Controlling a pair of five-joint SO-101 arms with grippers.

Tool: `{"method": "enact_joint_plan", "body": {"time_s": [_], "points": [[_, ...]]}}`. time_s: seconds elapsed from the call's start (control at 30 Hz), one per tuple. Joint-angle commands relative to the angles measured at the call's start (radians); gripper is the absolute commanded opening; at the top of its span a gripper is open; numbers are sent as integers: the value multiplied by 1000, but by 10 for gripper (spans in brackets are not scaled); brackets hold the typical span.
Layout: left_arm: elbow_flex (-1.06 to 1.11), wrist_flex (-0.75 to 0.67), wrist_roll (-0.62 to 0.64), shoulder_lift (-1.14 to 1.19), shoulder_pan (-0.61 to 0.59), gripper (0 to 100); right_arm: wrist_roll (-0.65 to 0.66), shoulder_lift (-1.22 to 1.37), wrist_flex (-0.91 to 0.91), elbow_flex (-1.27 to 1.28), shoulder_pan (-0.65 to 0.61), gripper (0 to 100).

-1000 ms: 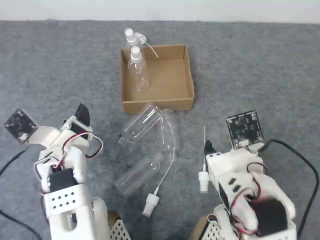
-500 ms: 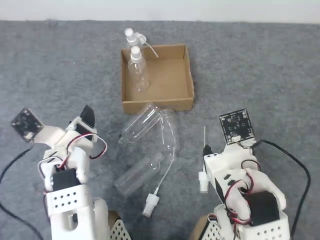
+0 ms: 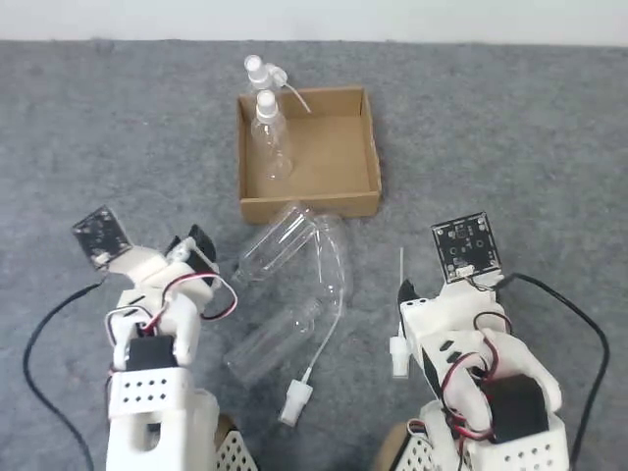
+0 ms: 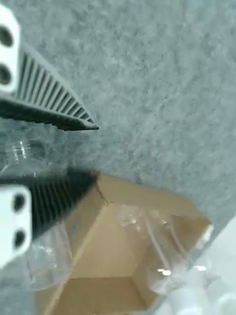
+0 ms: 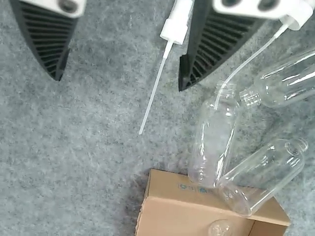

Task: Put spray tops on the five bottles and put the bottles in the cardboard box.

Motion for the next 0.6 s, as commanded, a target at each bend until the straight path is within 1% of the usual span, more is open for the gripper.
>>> {"method": "enact_joint_plan", "body": {"time_s": [0.0,0.2,0.27,0.3,0.4,0.47,0.53,0.57], "points": [[21,-110,-49,-15,8,18,14,2,5,-8,12,296],[127,-278,-58,-15,-15,11,15,2,7,-8,12,295],[156,-339,-69,-12,-28,11,44,2,28,-8,12,285],[154,-348,-87,-14,-29,11,71,2,33,-8,10,263],[154,-347,-141,-8,-26,11,129,2,38,-8,13,141],[154,-299,-157,-6,-29,11,160,-2,38,-8,13,71],[154,-230,-166,-14,-29,11,190,-5,27,-8,12,30],[154,-224,-166,-14,-29,11,198,2,25,-8,8,17]]}}
